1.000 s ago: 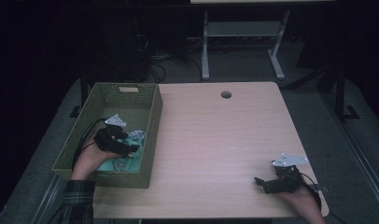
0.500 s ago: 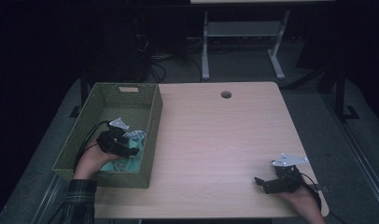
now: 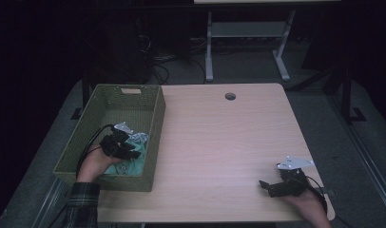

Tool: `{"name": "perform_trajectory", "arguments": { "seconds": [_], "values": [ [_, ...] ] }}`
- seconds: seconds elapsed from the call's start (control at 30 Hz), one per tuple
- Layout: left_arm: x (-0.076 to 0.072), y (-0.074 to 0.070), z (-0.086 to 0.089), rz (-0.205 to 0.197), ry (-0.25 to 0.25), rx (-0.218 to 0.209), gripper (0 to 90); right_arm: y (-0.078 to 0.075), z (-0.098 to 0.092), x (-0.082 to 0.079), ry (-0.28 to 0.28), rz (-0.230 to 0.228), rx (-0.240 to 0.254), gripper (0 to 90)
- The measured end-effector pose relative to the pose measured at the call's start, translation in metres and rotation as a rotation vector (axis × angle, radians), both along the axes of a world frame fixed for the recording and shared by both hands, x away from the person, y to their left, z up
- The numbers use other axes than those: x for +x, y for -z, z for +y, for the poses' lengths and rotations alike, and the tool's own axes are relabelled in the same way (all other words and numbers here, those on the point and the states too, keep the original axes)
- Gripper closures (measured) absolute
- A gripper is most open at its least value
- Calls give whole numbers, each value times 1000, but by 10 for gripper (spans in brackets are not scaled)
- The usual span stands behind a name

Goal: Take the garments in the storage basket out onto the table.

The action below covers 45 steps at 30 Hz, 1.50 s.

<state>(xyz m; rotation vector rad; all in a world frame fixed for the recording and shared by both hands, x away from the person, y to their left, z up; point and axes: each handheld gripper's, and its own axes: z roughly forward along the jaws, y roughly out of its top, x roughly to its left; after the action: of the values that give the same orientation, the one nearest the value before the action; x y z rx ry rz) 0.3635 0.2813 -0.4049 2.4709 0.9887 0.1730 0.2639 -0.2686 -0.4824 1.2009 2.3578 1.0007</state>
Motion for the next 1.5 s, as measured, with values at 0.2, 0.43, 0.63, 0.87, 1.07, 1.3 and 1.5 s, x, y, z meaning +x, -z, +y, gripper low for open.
{"name": "perform_trajectory", "arguments": {
  "seconds": [0.2,0.43,0.63,0.87,1.07,1.3,1.5],
  "values": [
    [-1,-1,-2,29,14,7,790,0,0,0,0,0,0,32],
    [-1,-6,-1,22,0,-12,821,0,0,0,-1,0,0,32],
    [-2,-12,3,1,-21,-45,824,0,0,0,-1,0,0,32],
    [-3,-21,10,-25,-38,-90,825,0,0,0,-1,0,0,32],
    [-5,-28,18,-57,-54,-128,826,0,0,0,-1,-1,0,32],
    [-9,-41,26,-100,-73,-194,830,0,0,0,-1,0,0,32],
    [-11,-52,29,-132,-84,-215,831,0,0,0,-1,0,0,32]
  ]
}}
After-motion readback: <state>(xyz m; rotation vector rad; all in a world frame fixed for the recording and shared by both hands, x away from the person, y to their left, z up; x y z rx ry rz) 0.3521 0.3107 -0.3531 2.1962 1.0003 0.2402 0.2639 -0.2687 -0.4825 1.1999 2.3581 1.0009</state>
